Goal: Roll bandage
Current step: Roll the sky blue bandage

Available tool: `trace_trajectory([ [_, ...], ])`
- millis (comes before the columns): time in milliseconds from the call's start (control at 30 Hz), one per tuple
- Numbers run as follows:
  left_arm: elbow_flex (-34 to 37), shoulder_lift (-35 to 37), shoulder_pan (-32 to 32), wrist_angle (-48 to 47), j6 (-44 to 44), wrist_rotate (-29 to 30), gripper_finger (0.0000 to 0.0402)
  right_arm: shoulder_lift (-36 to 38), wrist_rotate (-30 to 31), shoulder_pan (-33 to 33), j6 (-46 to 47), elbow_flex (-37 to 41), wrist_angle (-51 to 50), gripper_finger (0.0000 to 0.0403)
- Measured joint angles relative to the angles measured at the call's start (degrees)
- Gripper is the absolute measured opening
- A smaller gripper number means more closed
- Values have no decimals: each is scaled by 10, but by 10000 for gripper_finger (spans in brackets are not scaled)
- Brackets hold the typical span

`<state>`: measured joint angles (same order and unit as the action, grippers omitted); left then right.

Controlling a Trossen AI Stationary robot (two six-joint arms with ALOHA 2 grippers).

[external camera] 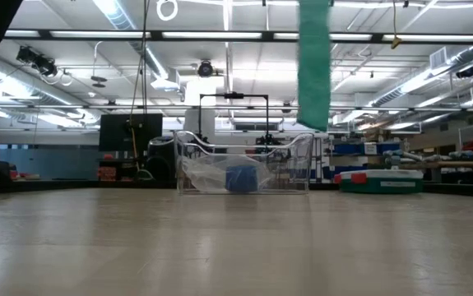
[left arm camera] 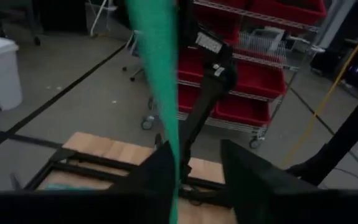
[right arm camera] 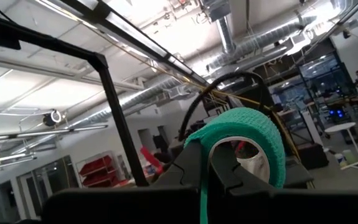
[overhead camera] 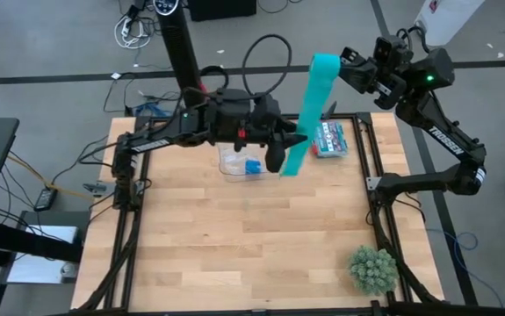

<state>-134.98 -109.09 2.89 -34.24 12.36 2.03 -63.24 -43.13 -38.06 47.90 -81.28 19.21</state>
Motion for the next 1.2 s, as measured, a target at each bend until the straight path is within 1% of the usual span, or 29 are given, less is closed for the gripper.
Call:
trace_trajectory([
  [133, 0, 16, 14, -5, 2, 3, 194, 0, -4, -1, 0, 0, 0, 0],
  [267, 0, 29, 28, 2, 1, 4, 212, 0, -4, 4, 0, 0, 1, 0],
  [567, 0, 28, 39, 21, 6, 11, 213, -4, 6, 42, -3, 0, 2, 0],
  [800, 0, 27, 39, 29, 7, 25, 214, -4, 43, 62, -21, 0, 1, 0],
  [1100, 0, 17, 37, 31, 21, 26, 214, -4, 77, 92, -32, 0, 1, 0],
  [1200, 0, 14, 37, 51, 20, 21, 201, -4, 86, 98, -37, 0, -1, 0],
])
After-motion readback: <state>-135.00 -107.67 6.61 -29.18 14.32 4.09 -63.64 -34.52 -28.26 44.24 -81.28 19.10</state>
